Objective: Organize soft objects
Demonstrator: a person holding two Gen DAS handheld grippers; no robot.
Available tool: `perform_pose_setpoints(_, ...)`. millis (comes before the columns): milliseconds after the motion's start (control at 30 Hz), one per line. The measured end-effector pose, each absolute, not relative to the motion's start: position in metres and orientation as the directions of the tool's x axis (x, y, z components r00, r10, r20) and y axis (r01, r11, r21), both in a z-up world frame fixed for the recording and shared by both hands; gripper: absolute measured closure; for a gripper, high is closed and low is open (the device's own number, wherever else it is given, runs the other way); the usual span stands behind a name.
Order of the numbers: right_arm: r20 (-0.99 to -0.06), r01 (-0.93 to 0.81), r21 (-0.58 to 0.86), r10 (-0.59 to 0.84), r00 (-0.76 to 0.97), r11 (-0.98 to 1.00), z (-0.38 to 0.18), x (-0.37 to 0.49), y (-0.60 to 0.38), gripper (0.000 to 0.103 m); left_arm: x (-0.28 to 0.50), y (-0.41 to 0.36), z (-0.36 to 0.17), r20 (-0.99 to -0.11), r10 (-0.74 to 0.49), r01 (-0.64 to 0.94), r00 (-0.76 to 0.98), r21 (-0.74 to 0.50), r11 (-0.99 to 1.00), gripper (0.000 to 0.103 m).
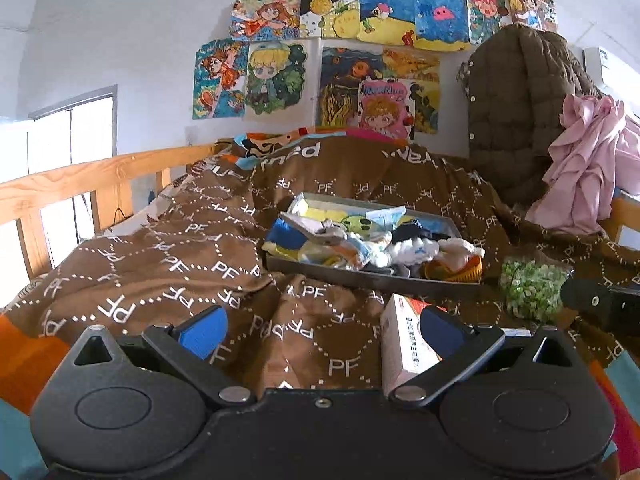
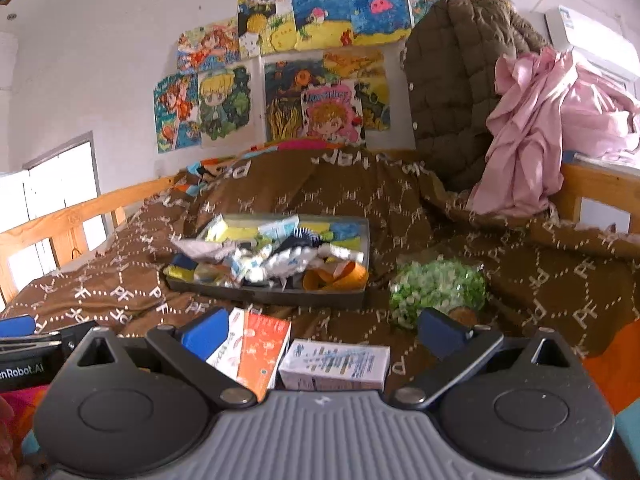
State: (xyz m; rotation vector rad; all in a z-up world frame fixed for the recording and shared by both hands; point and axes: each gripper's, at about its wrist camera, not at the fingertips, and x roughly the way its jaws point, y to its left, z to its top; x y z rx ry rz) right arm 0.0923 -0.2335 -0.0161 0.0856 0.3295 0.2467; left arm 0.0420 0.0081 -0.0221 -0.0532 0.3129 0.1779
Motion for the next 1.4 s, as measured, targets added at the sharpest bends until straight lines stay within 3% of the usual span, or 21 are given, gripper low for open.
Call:
perform_pose_setpoints(400,-0.309,-0.241,0.091,0.257,0.916,0.966,-0.031,0.095,-0.226,0.000,0.051,0.017,-0.033,-0.337,0.197,-0.233,0.921,-0.069,0.970,0.001)
perform_pose_setpoints(1400,-0.324,-0.248,0.102,0.267,0.908,0.964,-0.042,0.102,-0.225,0.000,0.053,0.014,-0.047,-0.377,0.238,-0.264,0.895,-0.020,0.964,0.001)
